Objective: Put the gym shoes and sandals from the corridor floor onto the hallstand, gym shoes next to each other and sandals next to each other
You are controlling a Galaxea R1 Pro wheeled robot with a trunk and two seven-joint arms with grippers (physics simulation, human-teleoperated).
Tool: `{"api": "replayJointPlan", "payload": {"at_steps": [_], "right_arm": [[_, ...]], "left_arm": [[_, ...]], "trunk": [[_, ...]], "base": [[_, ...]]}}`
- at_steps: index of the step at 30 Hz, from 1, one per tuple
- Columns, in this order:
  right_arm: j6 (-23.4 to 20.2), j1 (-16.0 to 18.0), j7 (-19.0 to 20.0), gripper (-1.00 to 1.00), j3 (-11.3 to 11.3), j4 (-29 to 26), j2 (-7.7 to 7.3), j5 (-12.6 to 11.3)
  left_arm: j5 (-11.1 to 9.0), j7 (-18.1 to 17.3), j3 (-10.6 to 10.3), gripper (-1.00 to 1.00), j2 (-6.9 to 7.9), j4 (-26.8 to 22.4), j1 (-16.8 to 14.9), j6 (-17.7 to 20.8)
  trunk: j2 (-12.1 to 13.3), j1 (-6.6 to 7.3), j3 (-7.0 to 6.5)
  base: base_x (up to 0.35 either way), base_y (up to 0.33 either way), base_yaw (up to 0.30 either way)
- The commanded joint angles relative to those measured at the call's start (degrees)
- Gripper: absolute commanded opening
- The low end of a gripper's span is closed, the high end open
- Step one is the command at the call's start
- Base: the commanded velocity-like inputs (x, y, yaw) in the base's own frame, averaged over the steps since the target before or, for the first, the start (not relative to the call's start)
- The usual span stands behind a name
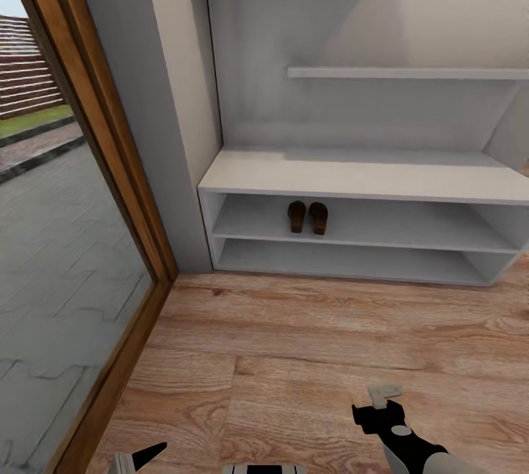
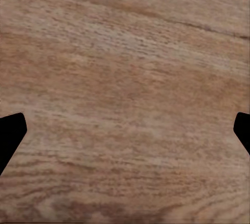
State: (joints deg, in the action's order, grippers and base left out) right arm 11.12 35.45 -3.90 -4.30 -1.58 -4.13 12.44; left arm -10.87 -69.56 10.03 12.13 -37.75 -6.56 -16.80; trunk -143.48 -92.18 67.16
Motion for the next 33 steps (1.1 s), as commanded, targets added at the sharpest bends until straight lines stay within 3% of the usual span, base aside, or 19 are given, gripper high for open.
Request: {"api": "replayJointPlan", "payload": {"at_steps": [1,10,29,33], "right_arm": [[0.6,-0.2,-0.1,1.0,-0.4,0.1,-0.03,0.6],[5.2,-2.3,0.5,1.0,-0.4,0.1,-0.16,0.6],[6.1,-3.8,0.5,1.0,-0.4,0.1,-0.09,0.5],[6.7,-3.8,0.5,1.0,-0.4,0.1,0.0,0.5]], "left_arm": [[-0.1,-0.2,0.0,1.0,0.02,0.1,0.0,-0.3],[-0.1,-0.1,0.1,1.0,0.02,0.0,0.0,-0.3],[0.3,-0.1,2.3,1.0,0.0,0.0,0.0,-0.2],[0.4,-0.1,2.3,1.0,-0.01,0.1,0.0,-0.2]], "trunk": [[0.0,0.01,0.04],[0.0,0.01,0.04],[0.2,0.5,-4.17],[1.8,1.38,-4.89]], "base": [[0.0,0.0,-0.011],[0.0,0.0,-0.003],[0.0,0.0,0.0],[0.0,0.0,0.0]]}}
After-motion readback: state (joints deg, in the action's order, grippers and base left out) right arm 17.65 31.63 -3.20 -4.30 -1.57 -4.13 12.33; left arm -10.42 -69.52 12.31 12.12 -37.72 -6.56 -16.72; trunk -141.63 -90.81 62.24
